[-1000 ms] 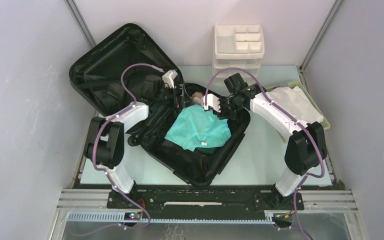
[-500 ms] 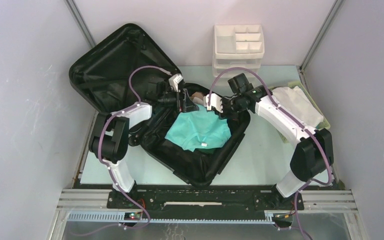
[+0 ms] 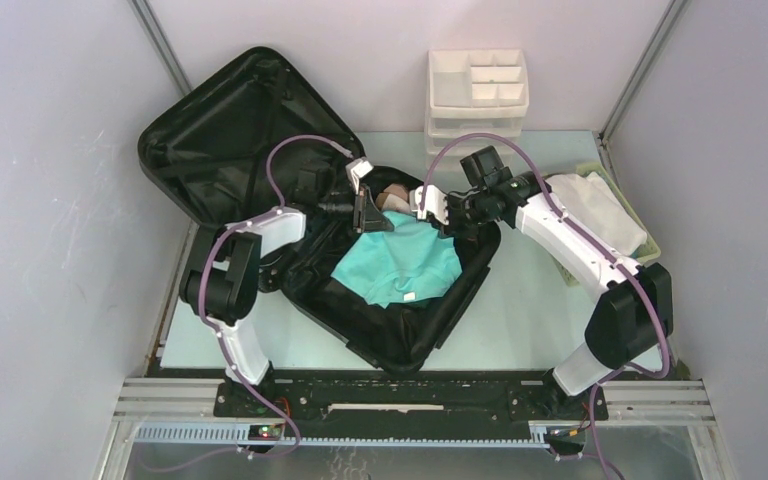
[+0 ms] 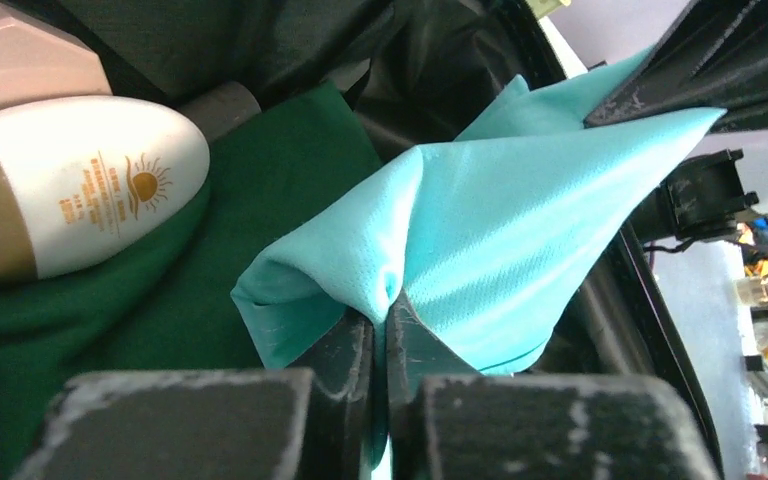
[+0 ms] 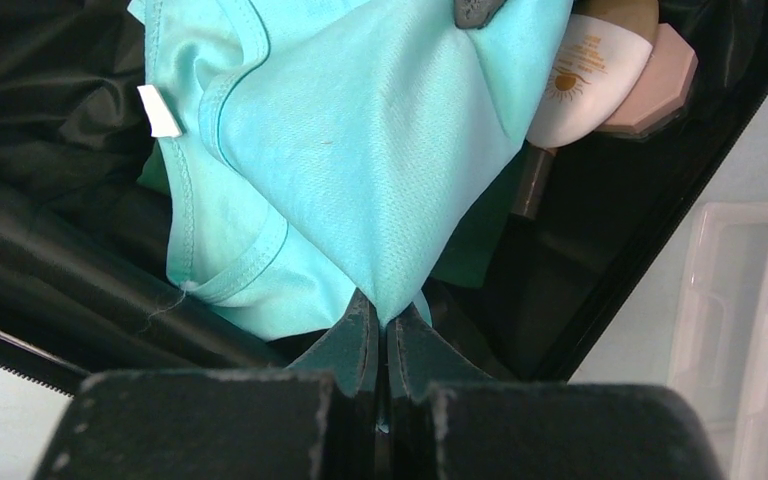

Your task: Open, take out, and arrange the luggage

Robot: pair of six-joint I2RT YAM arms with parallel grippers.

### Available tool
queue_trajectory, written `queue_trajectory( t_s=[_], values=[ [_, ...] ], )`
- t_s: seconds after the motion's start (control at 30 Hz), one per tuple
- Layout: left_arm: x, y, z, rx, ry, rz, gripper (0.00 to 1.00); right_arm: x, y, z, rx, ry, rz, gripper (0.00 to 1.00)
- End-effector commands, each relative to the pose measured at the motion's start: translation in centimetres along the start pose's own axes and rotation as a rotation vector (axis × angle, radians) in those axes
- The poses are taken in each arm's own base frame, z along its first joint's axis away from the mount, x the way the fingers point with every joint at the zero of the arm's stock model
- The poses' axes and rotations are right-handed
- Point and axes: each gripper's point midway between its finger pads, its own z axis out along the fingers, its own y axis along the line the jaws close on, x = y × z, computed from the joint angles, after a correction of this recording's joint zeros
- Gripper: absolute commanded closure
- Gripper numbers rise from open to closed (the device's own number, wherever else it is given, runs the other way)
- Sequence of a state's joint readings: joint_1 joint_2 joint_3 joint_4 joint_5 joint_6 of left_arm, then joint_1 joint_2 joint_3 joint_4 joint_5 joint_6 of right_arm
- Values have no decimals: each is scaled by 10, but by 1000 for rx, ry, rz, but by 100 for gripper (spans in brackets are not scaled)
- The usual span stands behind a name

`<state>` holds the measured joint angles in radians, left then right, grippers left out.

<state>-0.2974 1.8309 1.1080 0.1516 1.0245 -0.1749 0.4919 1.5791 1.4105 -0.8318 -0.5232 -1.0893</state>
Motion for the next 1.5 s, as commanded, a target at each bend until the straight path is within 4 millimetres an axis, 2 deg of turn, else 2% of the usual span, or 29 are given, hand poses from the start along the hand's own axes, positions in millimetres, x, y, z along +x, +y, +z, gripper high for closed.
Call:
queue_trajectory(
  t_s=[0.0, 0.1, 0.13, 0.17, 0.2, 0.33, 0.43, 0.6, 0.77, 0.87, 0.97, 1.0, 1.13, 1.23, 1.33, 1.47],
  values=[
    [-24, -28, -14, -1, -57, 97, 100, -2, -10, -13, 61, -5, 27, 100],
    [-39, -46, -26, -31, -145, 117, 100, -3, -15, -25, 93, -3, 44, 100],
    [-49, -61, -34, -30, -193, 148, 100, -5, -17, -31, 107, -6, 45, 100],
    [-54, -67, -38, -33, -230, 162, 100, -9, -19, -37, 119, -13, 43, 100],
    [-66, -84, -47, -35, -283, 206, 100, -13, -20, -45, 134, -23, 38, 100],
    [-90, -131, -68, -67, -418, 324, 100, -38, -27, -79, 211, -69, 15, 100],
    [-99, -163, -73, -75, -476, 401, 100, -56, -28, -105, 262, -100, 0, 100],
    [-119, -204, -81, -94, -580, 492, 100, -78, -24, -151, 366, -134, -37, 100],
    [-146, -246, -75, -64, -629, 551, 100, -82, -20, -197, 466, -115, -33, 100],
    [-165, -262, -65, -47, -659, 545, 100, -68, -15, -218, 523, -68, -5, 100],
    [-183, -275, -46, -8, -679, 521, 100, -42, -7, -235, 567, -13, 44, 100],
    [-186, -274, -32, 6, -669, 508, 100, -33, -4, -240, 579, 2, 64, 100],
    [-206, -289, 8, 72, -660, 497, 100, 6, 9, -263, 649, 58, 151, 100],
    [-217, -291, 37, 117, -653, 467, 100, 31, 19, -271, 674, 107, 192, 100],
    [-228, -292, 57, 148, -652, 440, 100, 42, 23, -277, 677, 85, 222, 100],
    [-241, -291, 65, 141, -672, 433, 100, 53, 19, -284, 698, 88, 250, 100]
  ],
)
